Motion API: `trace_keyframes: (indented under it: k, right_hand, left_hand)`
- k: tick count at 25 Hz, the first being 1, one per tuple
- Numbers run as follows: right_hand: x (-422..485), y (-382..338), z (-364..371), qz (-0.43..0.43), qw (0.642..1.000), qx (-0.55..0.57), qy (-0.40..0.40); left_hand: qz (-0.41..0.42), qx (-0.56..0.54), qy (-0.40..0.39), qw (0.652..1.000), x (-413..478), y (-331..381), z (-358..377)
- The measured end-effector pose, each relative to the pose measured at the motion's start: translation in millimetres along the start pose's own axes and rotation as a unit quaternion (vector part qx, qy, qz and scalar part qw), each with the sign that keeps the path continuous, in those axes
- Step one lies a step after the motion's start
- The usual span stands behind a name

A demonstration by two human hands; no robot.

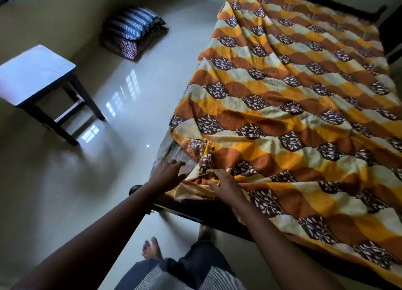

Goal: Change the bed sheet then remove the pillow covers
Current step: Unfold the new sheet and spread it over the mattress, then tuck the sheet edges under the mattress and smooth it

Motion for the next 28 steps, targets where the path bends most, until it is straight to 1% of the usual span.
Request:
trace_keyframes:
  k: [3, 5, 6, 7, 9, 11, 12, 14, 16, 17, 18, 20, 21, 22, 23, 24, 26, 28]
  right_hand:
    - [41, -22, -9, -0.042, 0.998, -0.039, -0.012]
    - [77, -18, -14, -0.039, 0.996, -0.084, -0.006]
    - [95, -7, -16, -0.013, 0.995, -0.099, 0.002]
    - [110, 5, -16, 0.033, 0.995, -0.099, 0.007]
    - [138, 29, -4, 0.123, 0.989, -0.074, -0.02]
    - [161, 30, 11, 0.134, 0.988, -0.049, -0.05]
    - [170, 21, 17, 0.122, 0.99, -0.005, -0.066]
    - [183, -15, 32, 0.078, 0.981, 0.112, -0.139]
    - [194, -55, 45, 0.031, 0.963, 0.168, -0.21]
    - [199, -72, 51, 0.012, 0.957, 0.176, -0.229]
    - [205, -89, 58, -0.005, 0.955, 0.172, -0.241]
    - [214, -120, 78, -0.043, 0.951, 0.153, -0.265]
    - [220, -135, 89, -0.079, 0.952, 0.11, -0.275]
    - [224, -149, 102, -0.127, 0.948, 0.044, -0.289]
    - [227, -159, 117, -0.165, 0.936, -0.018, -0.309]
    - [229, -167, 132, -0.186, 0.921, -0.062, -0.336]
    - [229, -169, 165, -0.171, 0.889, -0.097, -0.414]
    - [228, -157, 199, -0.097, 0.854, -0.098, -0.501]
  left_hand:
    - [-0.052, -0.112, -0.026, 0.992, 32, -17, 18]
    - [-0.084, -0.18, -0.034, 0.979, 52, -21, 37]
    - [-0.098, -0.22, -0.034, 0.97, 59, -20, 45]
    - [-0.11, -0.26, -0.033, 0.959, 65, -19, 53]
    - [-0.127, -0.347, -0.035, 0.928, 73, -14, 66]
    - [-0.119, -0.4, -0.037, 0.908, 81, -7, 72]
    - [-0.111, -0.432, -0.033, 0.895, 83, -4, 72]
    - [-0.122, -0.521, 0.003, 0.844, 85, -7, 66]
    - [-0.198, -0.583, 0.076, 0.784, 78, -36, 55]
    - [-0.249, -0.588, 0.117, 0.761, 71, -57, 51]
    - [-0.297, -0.578, 0.151, 0.745, 61, -80, 49]
    - [-0.366, -0.561, 0.189, 0.718, 38, -123, 47]
    - [-0.382, -0.566, 0.2, 0.703, 28, -142, 48]
    - [-0.385, -0.576, 0.208, 0.691, 20, -158, 49]
    - [-0.382, -0.585, 0.212, 0.683, 13, -171, 50]
    - [-0.372, -0.59, 0.214, 0.684, 7, -182, 50]
    - [-0.357, -0.596, 0.23, 0.681, -3, -204, 50]
    - [-0.37, -0.612, 0.255, 0.651, -17, -231, 56]
Point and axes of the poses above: each hand's wrist, its own x-axis towards the middle knuckle, its own z-axis out of the palm, y = z × x, the point moved 8 cm from there along x, towards the middle knuckle, and after that the axes turned 8 degrees about x, right-handed, at the moved point
